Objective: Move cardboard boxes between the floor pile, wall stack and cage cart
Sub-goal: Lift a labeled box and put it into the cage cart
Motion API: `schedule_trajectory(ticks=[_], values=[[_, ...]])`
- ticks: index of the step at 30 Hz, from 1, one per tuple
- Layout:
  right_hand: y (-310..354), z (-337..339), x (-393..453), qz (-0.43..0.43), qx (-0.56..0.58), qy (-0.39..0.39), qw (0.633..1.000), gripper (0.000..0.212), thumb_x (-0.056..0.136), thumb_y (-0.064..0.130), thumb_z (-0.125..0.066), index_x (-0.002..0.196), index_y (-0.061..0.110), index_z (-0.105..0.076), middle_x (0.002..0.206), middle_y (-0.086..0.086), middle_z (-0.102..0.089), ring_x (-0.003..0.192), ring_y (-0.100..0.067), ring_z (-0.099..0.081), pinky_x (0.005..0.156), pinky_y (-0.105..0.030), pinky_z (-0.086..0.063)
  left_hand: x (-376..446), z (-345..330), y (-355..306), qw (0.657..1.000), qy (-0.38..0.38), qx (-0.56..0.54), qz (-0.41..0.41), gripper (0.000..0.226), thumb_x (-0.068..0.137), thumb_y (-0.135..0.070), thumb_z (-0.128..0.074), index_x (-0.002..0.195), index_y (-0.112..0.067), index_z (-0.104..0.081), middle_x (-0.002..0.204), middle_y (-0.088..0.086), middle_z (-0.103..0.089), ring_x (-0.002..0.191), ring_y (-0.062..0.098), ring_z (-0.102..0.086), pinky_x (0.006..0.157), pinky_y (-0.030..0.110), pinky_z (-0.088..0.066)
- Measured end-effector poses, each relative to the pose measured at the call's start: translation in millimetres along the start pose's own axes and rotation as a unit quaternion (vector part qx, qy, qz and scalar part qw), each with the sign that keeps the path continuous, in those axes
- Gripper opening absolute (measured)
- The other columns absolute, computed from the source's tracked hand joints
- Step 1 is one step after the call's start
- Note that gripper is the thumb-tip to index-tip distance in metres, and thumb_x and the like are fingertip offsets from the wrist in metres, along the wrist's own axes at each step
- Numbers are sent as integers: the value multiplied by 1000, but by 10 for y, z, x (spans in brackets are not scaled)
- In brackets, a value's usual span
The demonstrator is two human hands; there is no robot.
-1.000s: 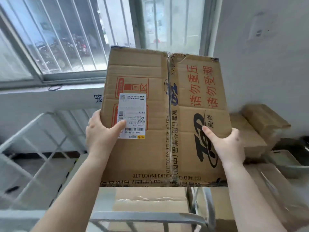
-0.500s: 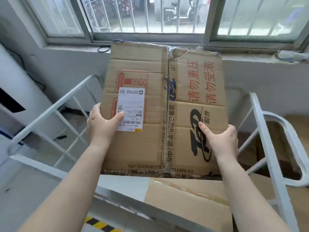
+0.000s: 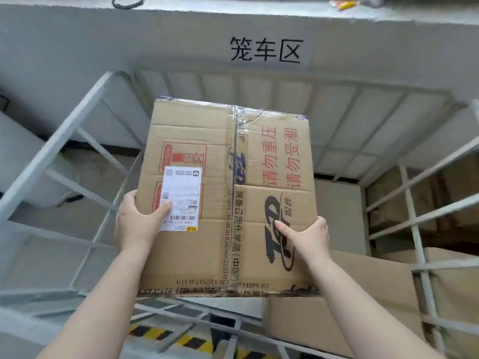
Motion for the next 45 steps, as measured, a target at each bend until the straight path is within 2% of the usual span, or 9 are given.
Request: schedule_trajectory(ticks=[12,17,21,24,26,30,35,42,45], values=[[-937,-1992,513,-193,-38,5,980,115,55,52,-85,139,-1,-27,138,-17,-41,130,-32,-39,107,-46,-37,1402,-1305,1726,978,181,90,44,63,76,-40,-74,129,-22,-45,126,2,-59,114,27,-55,90,45,-47],[-1377,-2395,642,-243,-143,13,959,113,64,59,-77,144,1,-21,146,-15,-35,136,-31,-32,106,-44,-34,1459,-1863,2347,956,262,102,81,66,81,-33,-72,136,-17,-40,128,4,-57,113,27,-56,89,43,-47],[-1670,-2735,664,-220,-296,80,926,94,81,51,-65,148,9,-14,153,-6,-26,139,-25,-25,111,-39,-27,1232,-2381,2856,892,386,208,111,71,79,-21,-73,140,-16,-37,135,7,-54,120,28,-53,95,41,-45],[-1837,-3017,614,-233,-316,157,906,84,88,47,-58,150,12,-13,154,-3,-23,141,-22,-23,111,-38,-25,943,-2726,3148,828,487,259,105,71,74,-23,-70,138,-19,-40,132,2,-58,114,21,-58,95,33,-46],[-1885,-3092,599,-240,-310,171,904,77,90,44,-57,149,13,-17,152,-2,-27,140,-22,-25,110,-38,-26,763,-2838,3189,803,511,279,124,80,81,-29,-67,148,-19,-25,142,1,-49,124,21,-52,101,32,-41],[-1779,-2998,565,-223,-277,189,915,72,90,41,-57,147,16,-22,148,-1,-33,137,-22,-30,111,-38,-28,408,-2903,2943,773,556,283,116,71,92,-33,-58,150,-15,-21,153,3,-33,138,21,-37,107,26,-32],[-1327,-2315,493,-198,-224,176,938,57,89,37,-57,139,17,-36,140,-1,-45,129,-23,-42,105,-40,-38,223,-2664,2021,824,515,233,48,51,91,-28,-57,138,-17,-43,141,4,-48,118,19,-52,94,28,-42],[-519,-582,16,-124,-87,31,988,52,88,37,-58,136,22,-43,137,1,-51,124,-23,-50,100,-30,-41,-470,-2054,222,887,435,127,-89,33,89,-19,-59,122,-13,-56,118,5,-63,98,18,-58,77,28,-44],[-422,274,-398,-71,-36,-46,996,50,89,36,-58,134,21,-45,135,1,-52,122,-20,-51,100,-30,-41,-1117,-1931,-455,881,444,83,-138,27,89,-18,-59,115,-13,-59,111,5,-65,91,19,-58,80,29,-45]])
Point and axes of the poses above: each hand's wrist, its own x-axis towards the middle knuckle, its own z-axis out of the back of the hand, y = z × x, the point moved 4 cm from there along x, towards the middle knuckle
